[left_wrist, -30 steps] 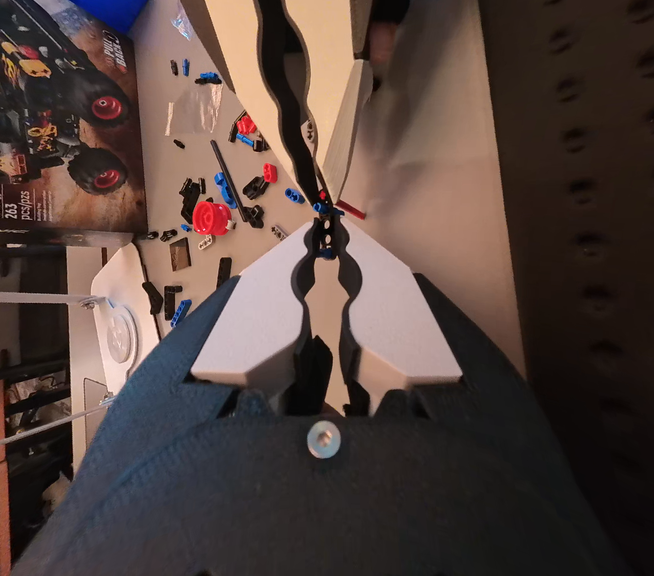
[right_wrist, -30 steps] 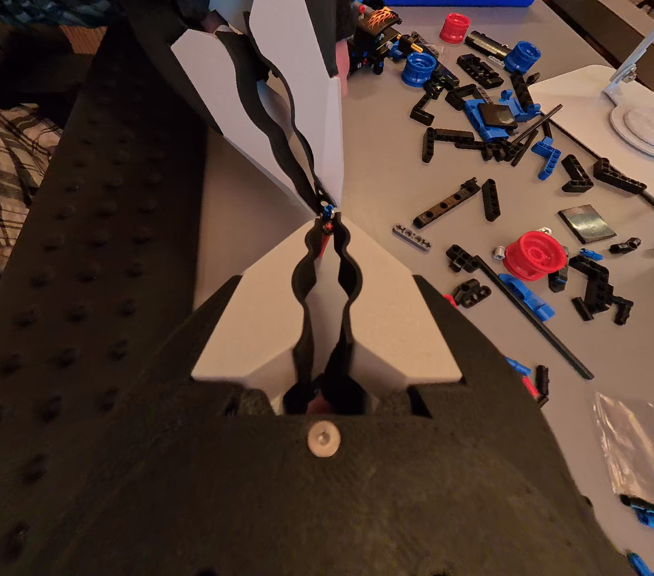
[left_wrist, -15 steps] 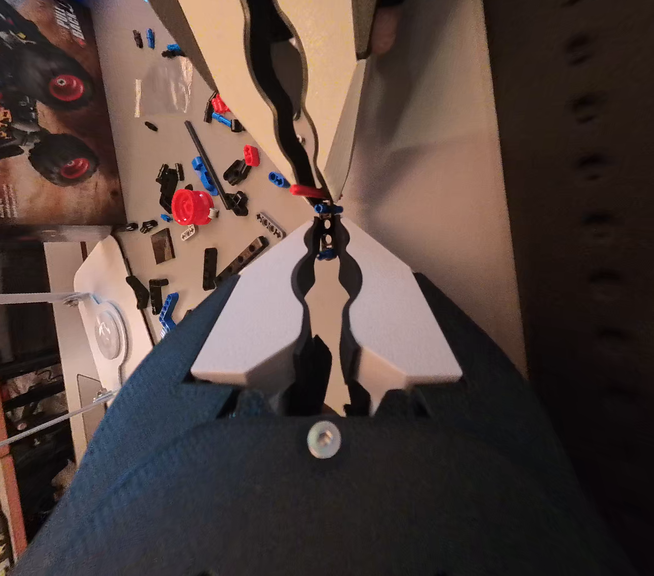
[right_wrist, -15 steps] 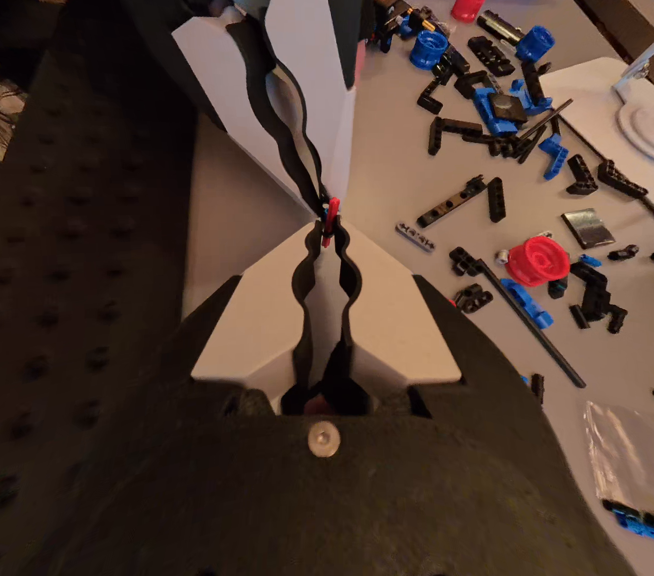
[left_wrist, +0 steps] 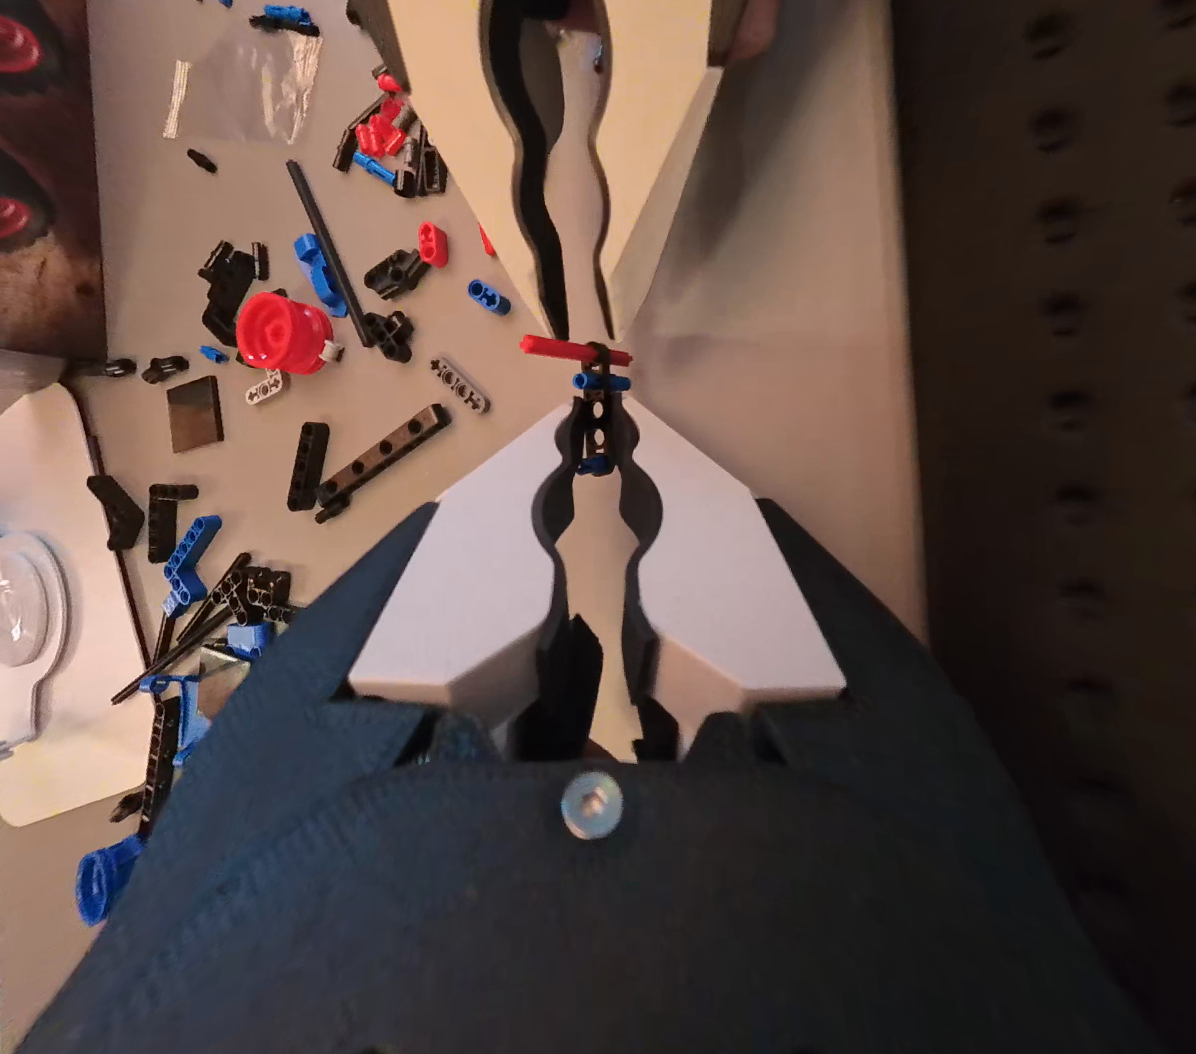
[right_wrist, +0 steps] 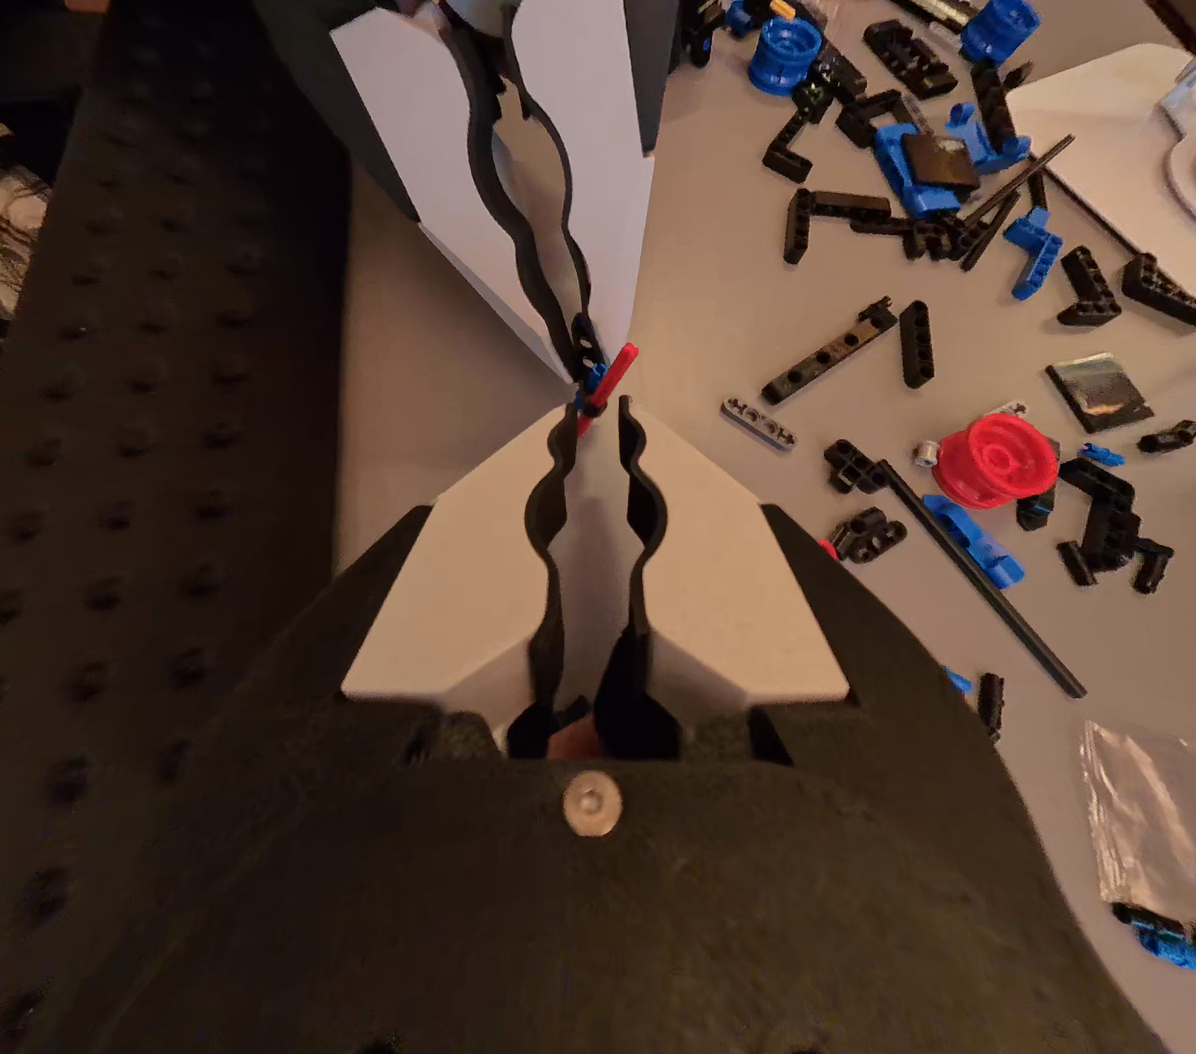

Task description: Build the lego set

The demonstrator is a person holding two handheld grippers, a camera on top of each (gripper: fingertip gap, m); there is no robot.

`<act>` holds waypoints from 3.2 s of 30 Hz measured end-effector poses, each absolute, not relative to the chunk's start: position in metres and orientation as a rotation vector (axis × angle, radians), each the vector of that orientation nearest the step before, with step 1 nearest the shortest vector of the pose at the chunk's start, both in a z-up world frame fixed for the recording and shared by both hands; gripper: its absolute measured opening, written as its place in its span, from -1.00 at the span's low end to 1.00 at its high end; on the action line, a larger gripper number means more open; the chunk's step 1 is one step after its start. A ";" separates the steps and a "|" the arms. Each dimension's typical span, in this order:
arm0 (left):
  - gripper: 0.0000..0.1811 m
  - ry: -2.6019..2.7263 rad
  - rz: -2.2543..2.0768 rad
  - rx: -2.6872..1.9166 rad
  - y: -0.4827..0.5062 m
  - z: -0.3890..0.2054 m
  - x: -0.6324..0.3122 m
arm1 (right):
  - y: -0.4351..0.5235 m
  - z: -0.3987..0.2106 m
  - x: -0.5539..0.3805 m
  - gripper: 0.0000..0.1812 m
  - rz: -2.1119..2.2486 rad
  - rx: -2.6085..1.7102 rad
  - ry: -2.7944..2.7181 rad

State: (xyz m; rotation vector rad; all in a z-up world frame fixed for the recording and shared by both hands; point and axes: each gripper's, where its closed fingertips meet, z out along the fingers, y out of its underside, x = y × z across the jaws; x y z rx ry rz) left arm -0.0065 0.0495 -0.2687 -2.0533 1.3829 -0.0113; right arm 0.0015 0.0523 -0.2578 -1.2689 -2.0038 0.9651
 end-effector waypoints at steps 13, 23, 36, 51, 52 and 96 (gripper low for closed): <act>-0.95 1.169 -0.327 -2.132 0.052 -0.262 -0.009 | 0.063 -0.246 0.003 -0.72 0.882 -1.191 -1.934; -0.95 0.999 -0.545 -2.248 0.053 -0.270 -0.013 | 0.043 -0.261 -0.010 -0.68 0.480 -0.823 -2.059; -0.95 0.994 -0.545 -2.259 0.055 -0.276 -0.009 | 0.056 -0.272 -0.017 -0.78 0.218 -0.739 -2.059; -0.95 0.928 -0.627 -2.270 0.055 -0.275 -0.012 | 0.058 -0.259 -0.013 -0.68 0.322 -0.797 -1.993; -0.95 0.923 -0.648 -2.269 0.054 -0.275 -0.011 | 0.058 -0.260 -0.012 -0.69 0.317 -0.791 -2.001; -0.97 0.917 -0.682 -2.300 0.053 -0.283 -0.003 | 0.056 -0.277 -0.011 -0.89 0.229 -0.760 -2.085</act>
